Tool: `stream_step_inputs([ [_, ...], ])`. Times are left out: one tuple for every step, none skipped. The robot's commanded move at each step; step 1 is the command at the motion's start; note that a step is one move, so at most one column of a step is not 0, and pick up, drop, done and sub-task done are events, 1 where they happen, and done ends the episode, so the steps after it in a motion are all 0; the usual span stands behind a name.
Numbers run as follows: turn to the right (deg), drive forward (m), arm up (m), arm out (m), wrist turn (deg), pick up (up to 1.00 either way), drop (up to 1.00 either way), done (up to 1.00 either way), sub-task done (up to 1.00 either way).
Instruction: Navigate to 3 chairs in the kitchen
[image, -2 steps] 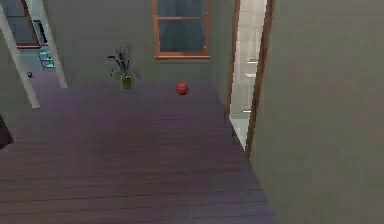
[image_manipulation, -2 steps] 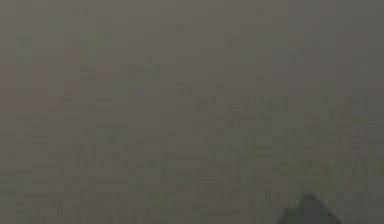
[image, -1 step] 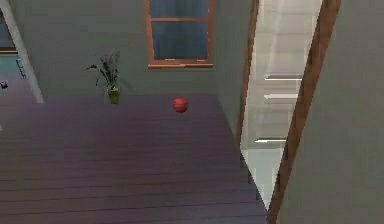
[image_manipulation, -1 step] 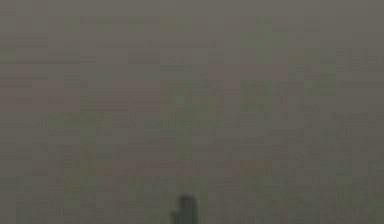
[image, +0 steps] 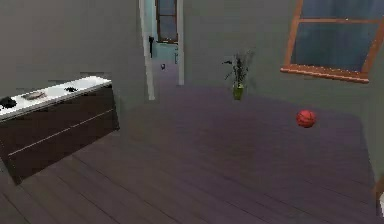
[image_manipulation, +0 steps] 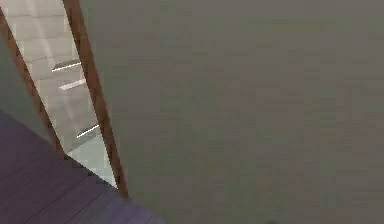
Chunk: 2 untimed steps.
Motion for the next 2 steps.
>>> stream_step_inputs([
  [0.0,1.0,0.0,0.0,0.0,0.0,0.0,0.0,0.0],
  [0.0,1.0,0.0,0.0,0.0,0.0,0.0,0.0,0.0],
])
